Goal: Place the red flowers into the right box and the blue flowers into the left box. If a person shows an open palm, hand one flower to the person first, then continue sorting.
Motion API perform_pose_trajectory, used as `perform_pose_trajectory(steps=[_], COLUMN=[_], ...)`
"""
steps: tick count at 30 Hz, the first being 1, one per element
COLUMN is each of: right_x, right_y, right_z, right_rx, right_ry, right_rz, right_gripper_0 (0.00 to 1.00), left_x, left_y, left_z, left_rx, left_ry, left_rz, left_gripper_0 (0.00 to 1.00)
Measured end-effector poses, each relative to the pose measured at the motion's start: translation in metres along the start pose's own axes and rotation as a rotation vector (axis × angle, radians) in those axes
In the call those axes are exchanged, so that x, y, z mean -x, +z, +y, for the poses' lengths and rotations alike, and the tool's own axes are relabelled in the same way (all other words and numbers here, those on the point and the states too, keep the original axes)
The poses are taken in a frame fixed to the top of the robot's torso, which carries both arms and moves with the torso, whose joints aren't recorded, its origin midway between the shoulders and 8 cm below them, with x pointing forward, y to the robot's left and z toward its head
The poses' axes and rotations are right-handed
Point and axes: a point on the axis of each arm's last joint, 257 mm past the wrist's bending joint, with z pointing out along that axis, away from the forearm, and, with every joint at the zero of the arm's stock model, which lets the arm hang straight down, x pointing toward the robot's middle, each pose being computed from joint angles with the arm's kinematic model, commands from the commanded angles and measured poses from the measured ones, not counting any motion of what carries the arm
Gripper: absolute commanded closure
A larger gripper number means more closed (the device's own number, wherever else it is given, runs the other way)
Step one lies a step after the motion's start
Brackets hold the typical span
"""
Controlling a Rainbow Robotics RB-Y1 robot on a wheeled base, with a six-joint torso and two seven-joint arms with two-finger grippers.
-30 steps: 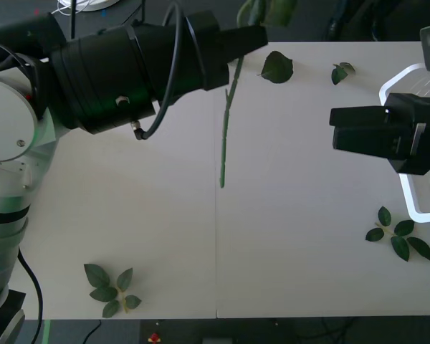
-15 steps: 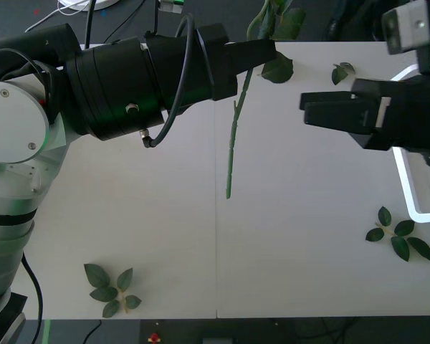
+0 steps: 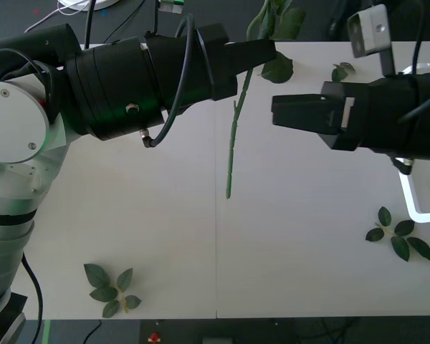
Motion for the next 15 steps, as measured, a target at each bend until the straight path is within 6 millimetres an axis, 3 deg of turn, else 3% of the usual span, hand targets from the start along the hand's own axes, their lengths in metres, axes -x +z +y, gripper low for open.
perform_pose_trajectory(steps=[4, 5, 6, 7, 8, 15], right_x=[0.0019, 0.0026, 0.0030, 0.0027, 0.0022, 0.0019], right_y=[0.0075, 0.0087, 0.0099, 0.0107, 0.0112, 0.0116], right_z=[0.0020, 0.0018, 0.0016, 0.0017, 0.0017, 0.0018], right_rx=[0.014, 0.014, 0.014, 0.015, 0.015, 0.016], right_ry=[0.006, 0.007, 0.009, 0.010, 0.011, 0.011], right_rz=[-0.013, -0.017, -0.020, -0.020, -0.019, -0.018], right_gripper_0=[0.01, 0.20, 0.60, 0.92, 1.00, 1.00], left_x=[0.0000, 0.0000, 0.0000, 0.0000, 0.0000, 0.0000], left_y=[0.0000, 0.0000, 0.0000, 0.0000, 0.0000, 0.0000], left_z=[0.0000, 0.0000, 0.0000, 0.0000, 0.0001, 0.0001], left_rx=[0.000, 0.000, 0.000, 0.000, 0.000, 0.000], left_ry=[0.000, 0.000, 0.000, 0.000, 0.000, 0.000], left_rz=[0.000, 0.000, 0.000, 0.000, 0.000, 0.000], left_gripper_0=[1.00, 1.00, 1.00, 1.00, 1.00, 1.00])
